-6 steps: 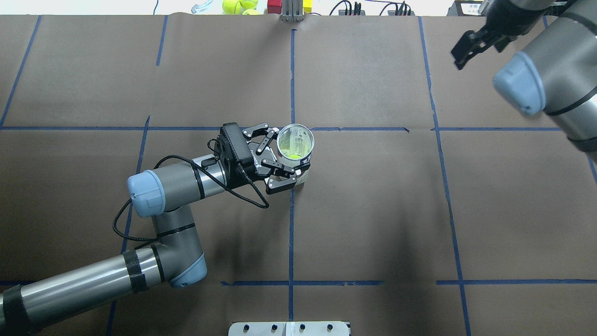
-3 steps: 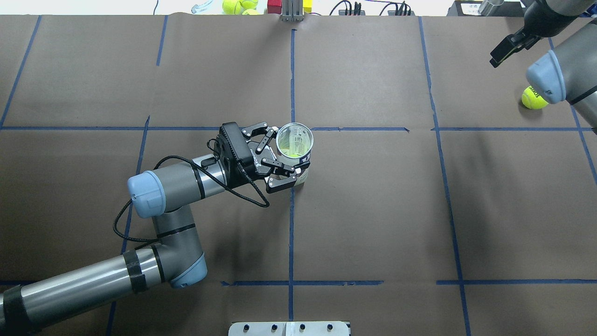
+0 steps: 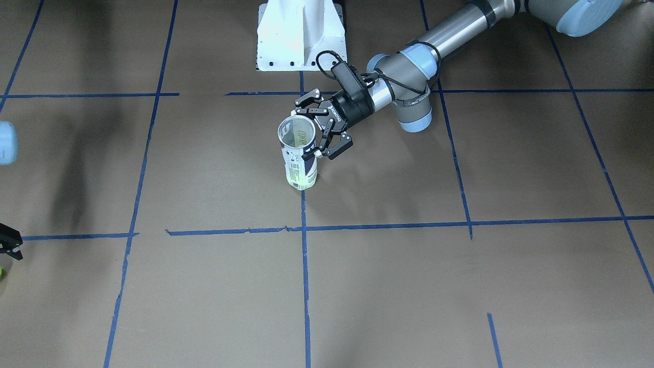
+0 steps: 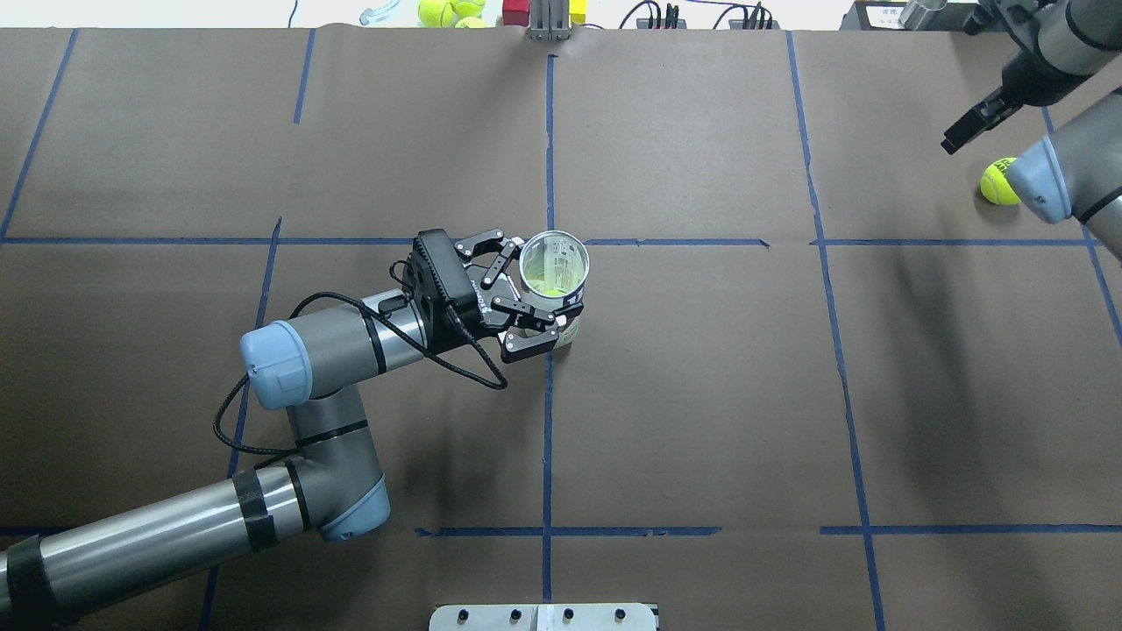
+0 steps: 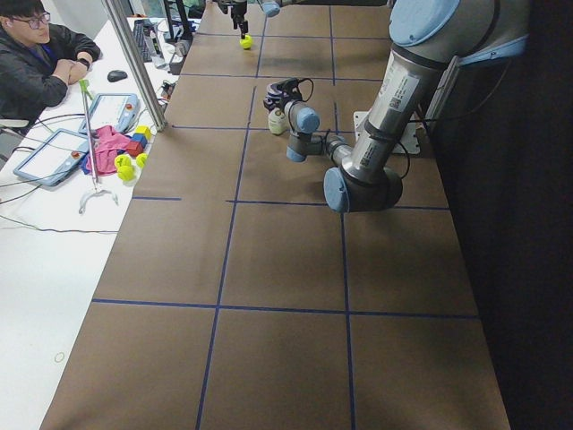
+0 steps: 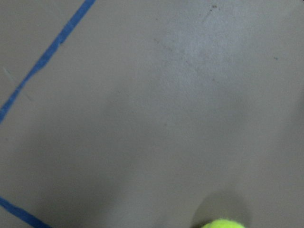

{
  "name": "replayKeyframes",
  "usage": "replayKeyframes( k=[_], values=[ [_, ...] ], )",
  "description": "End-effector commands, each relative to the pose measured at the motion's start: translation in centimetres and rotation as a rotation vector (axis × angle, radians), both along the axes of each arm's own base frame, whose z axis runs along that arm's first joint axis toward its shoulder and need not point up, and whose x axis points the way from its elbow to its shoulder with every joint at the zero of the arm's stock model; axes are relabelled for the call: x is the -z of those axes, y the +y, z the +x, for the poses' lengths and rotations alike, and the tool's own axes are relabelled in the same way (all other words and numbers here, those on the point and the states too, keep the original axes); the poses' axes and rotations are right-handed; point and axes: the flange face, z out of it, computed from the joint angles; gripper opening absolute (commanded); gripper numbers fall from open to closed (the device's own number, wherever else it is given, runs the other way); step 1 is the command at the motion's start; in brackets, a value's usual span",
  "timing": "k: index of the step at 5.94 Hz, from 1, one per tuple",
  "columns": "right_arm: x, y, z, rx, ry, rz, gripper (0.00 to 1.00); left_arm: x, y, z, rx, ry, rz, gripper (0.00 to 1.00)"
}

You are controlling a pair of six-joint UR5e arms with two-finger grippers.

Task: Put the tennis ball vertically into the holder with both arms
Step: 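Move the right gripper to the second tennis ball and grasp it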

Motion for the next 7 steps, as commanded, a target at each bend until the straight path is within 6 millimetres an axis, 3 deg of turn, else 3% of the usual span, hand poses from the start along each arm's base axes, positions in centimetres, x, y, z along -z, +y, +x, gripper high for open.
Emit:
replayKeyframes(
  k=[1, 4, 7],
  values=[
    [-4.5, 0.3, 0.5, 0.031, 0.036, 0.037, 0.99, 0.0, 0.0, 0.0, 0.001, -0.001, -0.001, 0.91],
    [-7.9, 0.8, 0.6, 0.035, 0.146, 0.039, 0.99, 0.0, 0.1, 0.1, -0.001, -0.001, -0.001, 0.91],
    [-8.5, 1.5, -1.4, 0.058, 0.173, 0.040, 0.99, -0.1, 0.1, 0.1, -0.002, -0.003, -0.001, 0.91]
  ],
)
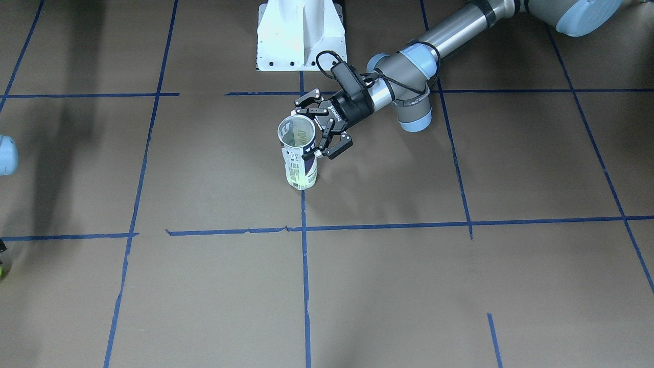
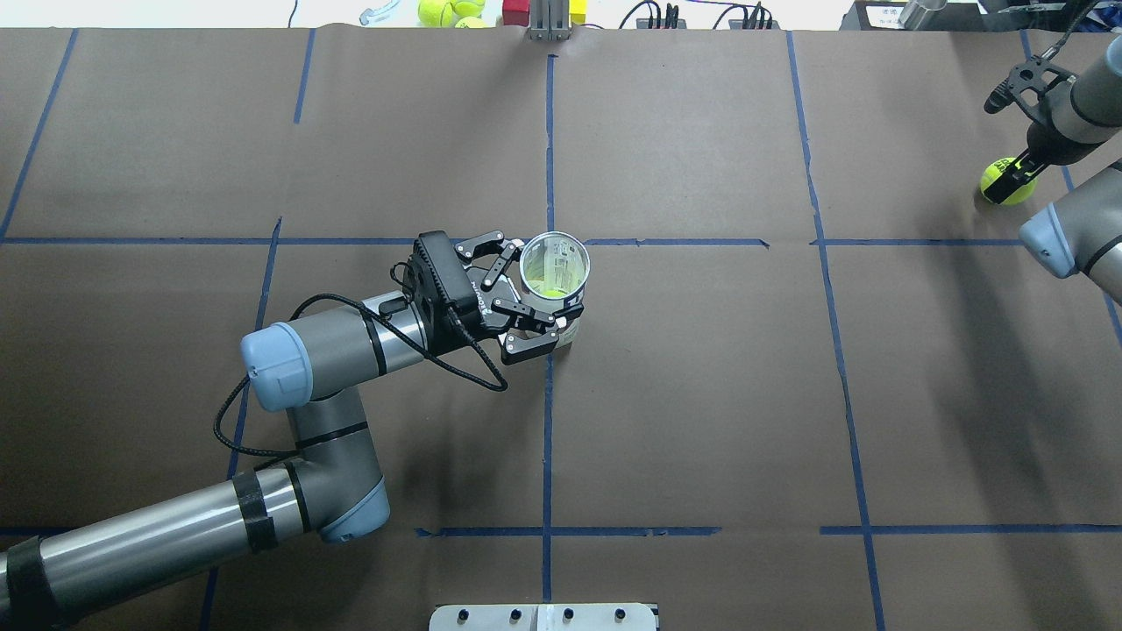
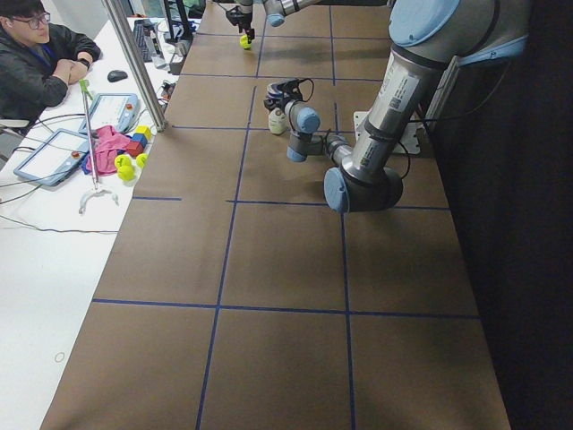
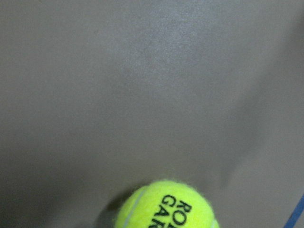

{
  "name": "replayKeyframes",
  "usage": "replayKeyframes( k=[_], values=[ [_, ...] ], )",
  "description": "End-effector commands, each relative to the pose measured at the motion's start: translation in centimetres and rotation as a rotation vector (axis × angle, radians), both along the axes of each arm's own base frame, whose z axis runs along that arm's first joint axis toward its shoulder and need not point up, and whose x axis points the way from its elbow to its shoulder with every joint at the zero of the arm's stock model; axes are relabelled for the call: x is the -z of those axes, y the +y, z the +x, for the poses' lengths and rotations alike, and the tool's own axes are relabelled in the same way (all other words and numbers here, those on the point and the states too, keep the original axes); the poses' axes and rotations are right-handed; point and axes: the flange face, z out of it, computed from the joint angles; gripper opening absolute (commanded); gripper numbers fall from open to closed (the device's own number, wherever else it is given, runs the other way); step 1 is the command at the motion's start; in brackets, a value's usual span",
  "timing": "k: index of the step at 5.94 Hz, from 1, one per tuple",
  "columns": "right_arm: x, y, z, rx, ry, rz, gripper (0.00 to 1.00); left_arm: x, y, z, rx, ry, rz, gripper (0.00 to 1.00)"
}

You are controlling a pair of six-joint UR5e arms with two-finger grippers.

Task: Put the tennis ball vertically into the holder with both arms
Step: 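Move the right gripper to the second tennis ball and grasp it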

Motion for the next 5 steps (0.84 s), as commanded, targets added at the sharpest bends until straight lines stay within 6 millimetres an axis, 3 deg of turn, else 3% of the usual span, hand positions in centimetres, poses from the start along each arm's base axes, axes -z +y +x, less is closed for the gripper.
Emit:
replayKeyframes(
  k=[1, 2, 3, 5],
  values=[
    [-0.4, 0.3, -0.8, 0.005, 0.014, -0.003, 0.86, 0.1, 0.0, 0.0, 0.000, 0.001, 0.000, 0.91],
    [-0.3, 0.3, -0.8, 0.009, 0.015, -0.002, 0.24, 0.1, 0.0, 0.0, 0.000, 0.002, 0.001, 0.91],
    [0.3, 0.1, -0.8, 0.001, 0.007, 0.006, 0.10, 0.0, 0.0, 0.0, 0.000, -0.001, -0.001, 0.91],
    [5.5, -0.6, -0.6, -0.039, -0.113, 0.004, 0.03, 0.1, 0.1, 0.1, -0.001, 0.001, 0.000, 0.91]
  ],
)
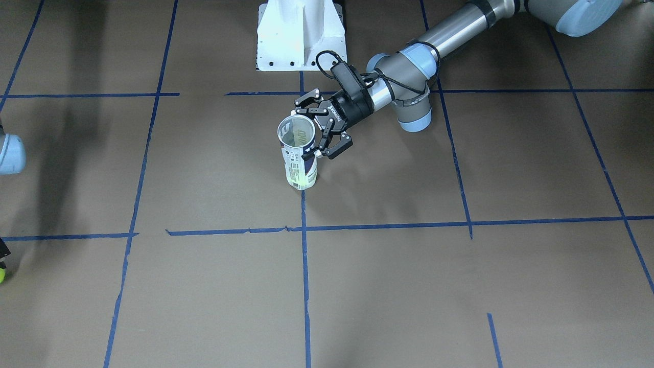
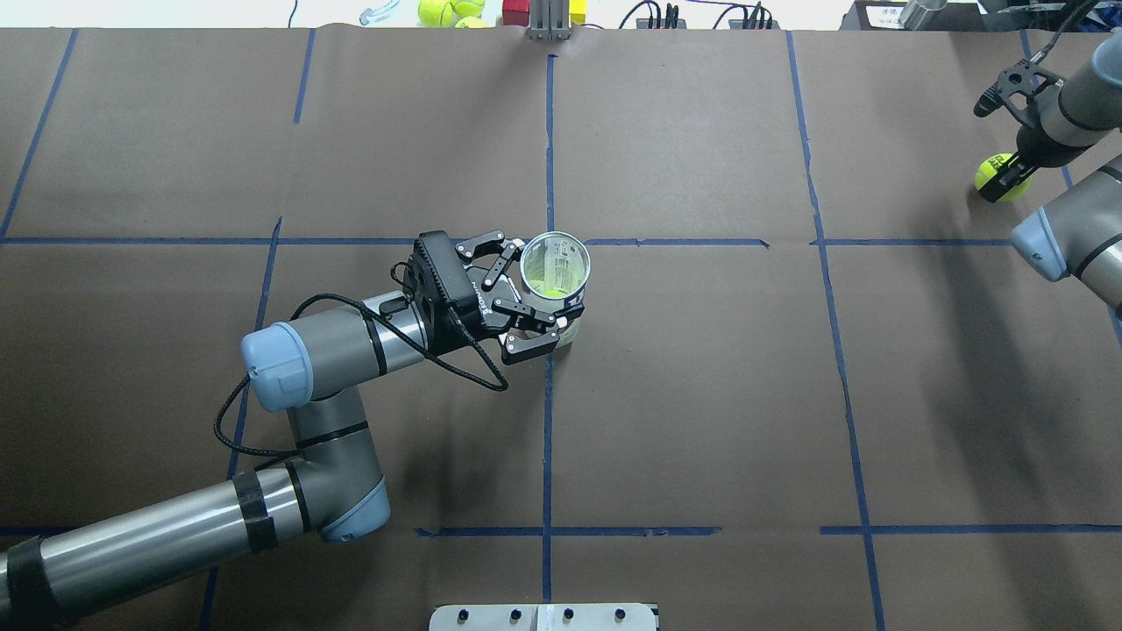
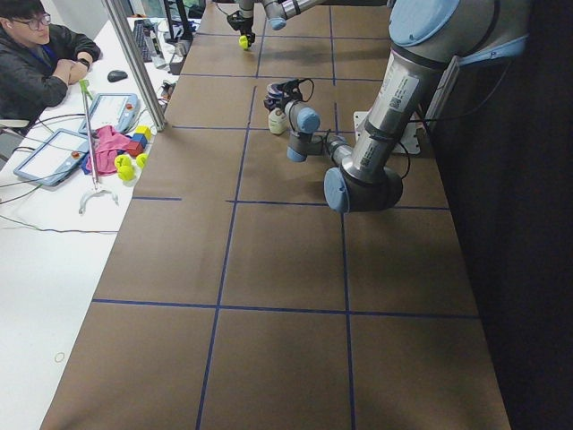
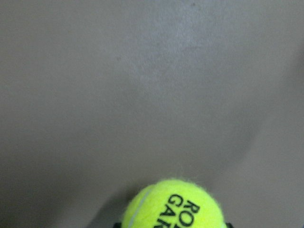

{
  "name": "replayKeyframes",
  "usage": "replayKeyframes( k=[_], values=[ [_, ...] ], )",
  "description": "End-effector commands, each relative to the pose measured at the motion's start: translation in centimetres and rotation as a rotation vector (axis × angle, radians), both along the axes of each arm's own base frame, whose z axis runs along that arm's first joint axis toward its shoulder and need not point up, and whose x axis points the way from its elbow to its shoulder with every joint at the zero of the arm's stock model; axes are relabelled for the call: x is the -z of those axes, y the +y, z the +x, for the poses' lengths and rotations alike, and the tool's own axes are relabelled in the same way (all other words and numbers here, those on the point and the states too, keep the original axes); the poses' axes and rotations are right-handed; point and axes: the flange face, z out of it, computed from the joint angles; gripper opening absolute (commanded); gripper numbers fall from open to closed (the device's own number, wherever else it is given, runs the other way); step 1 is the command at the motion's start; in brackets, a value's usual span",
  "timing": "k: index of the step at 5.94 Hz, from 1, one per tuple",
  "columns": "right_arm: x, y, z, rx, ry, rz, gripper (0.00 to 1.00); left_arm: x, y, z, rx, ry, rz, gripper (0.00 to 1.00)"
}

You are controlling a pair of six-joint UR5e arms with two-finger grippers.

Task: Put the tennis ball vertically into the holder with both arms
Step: 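Move the right gripper to the second tennis ball and grasp it, then carry the second ball with the right gripper above the can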

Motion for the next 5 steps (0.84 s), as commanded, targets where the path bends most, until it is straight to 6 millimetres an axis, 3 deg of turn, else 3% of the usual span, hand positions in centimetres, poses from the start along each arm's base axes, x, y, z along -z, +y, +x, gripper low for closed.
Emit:
replayKeyframes(
  k=[1, 2, 3, 4, 5],
  values=[
    [7.1, 0.1, -0.5, -0.074, -0.131, -0.059, 0.03, 0.1, 0.0, 0.1, -0.001, 0.002, 0.001, 0.91],
    [13.0, 1.2, -0.6, -0.111, -0.147, -0.094, 0.02, 0.1, 0.0, 0.1, -0.001, 0.002, 0.001, 0.91],
    [20.4, 3.2, -2.3, -0.161, -0.164, -0.156, 0.01, 0.1, 0.0, 0.1, -0.001, 0.002, 0.001, 0.91],
    [26.6, 5.6, -4.8, -0.182, -0.190, -0.192, 0.01, 0.1, 0.0, 0.1, -0.001, 0.002, 0.001, 0.91],
    [32.1, 9.2, -8.5, -0.248, -0.269, -0.251, 0.00, 0.2, 0.0, 0.1, -0.001, 0.003, 0.001, 0.91]
  ],
)
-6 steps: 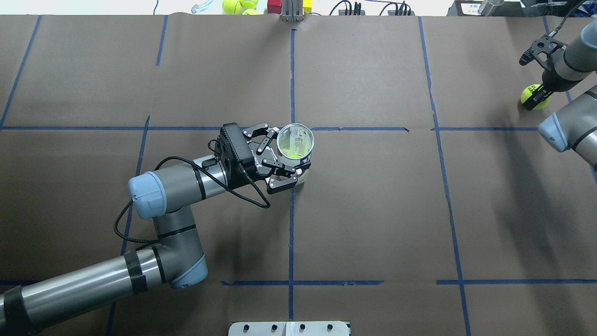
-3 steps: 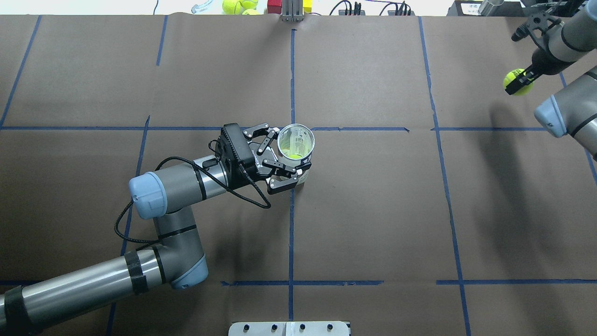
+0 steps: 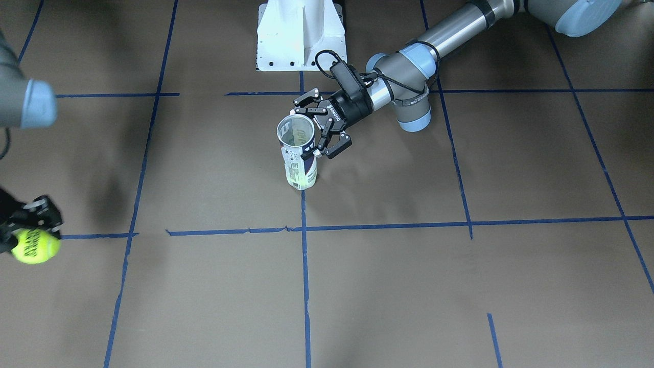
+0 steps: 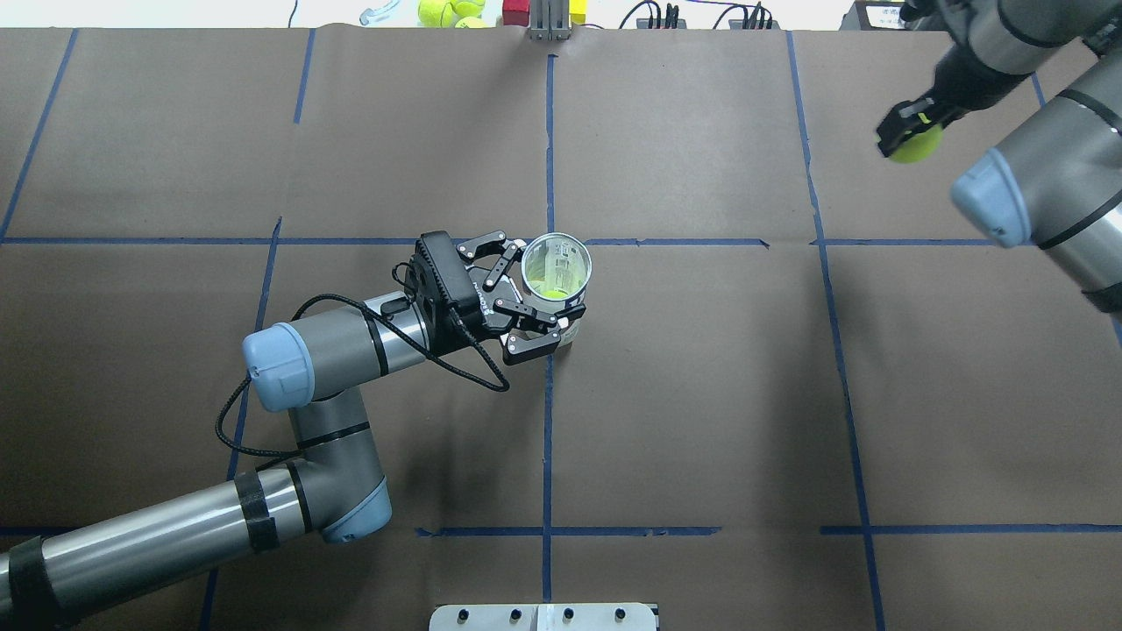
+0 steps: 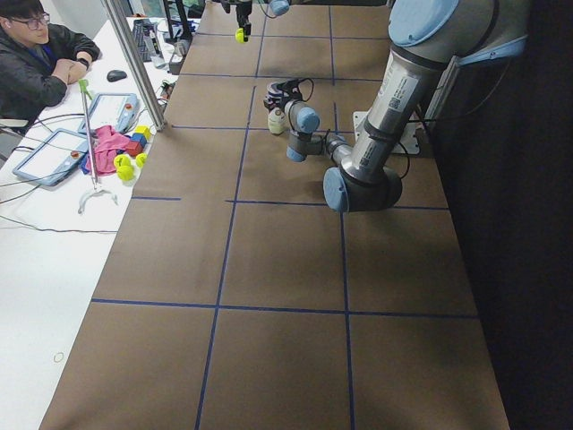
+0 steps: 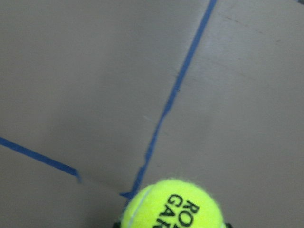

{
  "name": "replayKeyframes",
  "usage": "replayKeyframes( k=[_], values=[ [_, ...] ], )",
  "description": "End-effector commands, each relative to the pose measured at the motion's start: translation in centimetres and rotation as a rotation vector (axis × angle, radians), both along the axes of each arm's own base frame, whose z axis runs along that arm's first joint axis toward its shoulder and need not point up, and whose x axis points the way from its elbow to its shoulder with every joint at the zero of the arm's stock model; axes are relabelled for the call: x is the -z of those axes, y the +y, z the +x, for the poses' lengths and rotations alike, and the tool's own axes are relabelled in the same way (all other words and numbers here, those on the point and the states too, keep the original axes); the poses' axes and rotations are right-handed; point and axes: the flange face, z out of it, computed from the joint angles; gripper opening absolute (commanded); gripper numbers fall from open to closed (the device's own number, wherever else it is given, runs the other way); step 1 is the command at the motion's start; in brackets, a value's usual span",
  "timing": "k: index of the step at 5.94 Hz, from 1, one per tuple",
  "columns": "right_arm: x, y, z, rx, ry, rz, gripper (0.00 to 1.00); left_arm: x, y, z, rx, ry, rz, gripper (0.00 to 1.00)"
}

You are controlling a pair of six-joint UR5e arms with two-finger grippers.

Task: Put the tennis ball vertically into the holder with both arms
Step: 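Carry the second ball with the right gripper above the can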

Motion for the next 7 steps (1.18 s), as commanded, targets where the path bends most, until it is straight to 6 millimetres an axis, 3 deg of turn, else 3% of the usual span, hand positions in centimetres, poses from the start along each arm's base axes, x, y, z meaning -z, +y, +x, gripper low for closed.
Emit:
replayKeyframes(
  k=[1, 3, 4, 5, 7],
  values=[
    [10.3, 6.2, -6.1, -0.105, -0.137, -0.111, 0.00, 0.0, 0.0, 0.0, 0.000, -0.001, 0.000, 0.91],
    [19.6, 9.9, -11.5, -0.192, -0.221, -0.243, 0.00, 0.0, -0.1, -0.1, 0.001, -0.001, 0.000, 0.91],
    [25.2, 12.0, -14.1, -0.226, -0.185, -0.272, 0.00, 0.0, -0.1, -0.1, 0.004, -0.001, 0.000, 0.91],
    [28.6, 13.8, -15.7, -0.251, -0.171, -0.300, 0.00, 0.1, 0.0, 0.0, 0.003, 0.000, -0.001, 0.91],
    [30.0, 16.1, -18.7, -0.273, -0.167, -0.303, 0.03, 0.2, -0.1, 0.1, 0.003, -0.001, 0.000, 0.91]
  ],
)
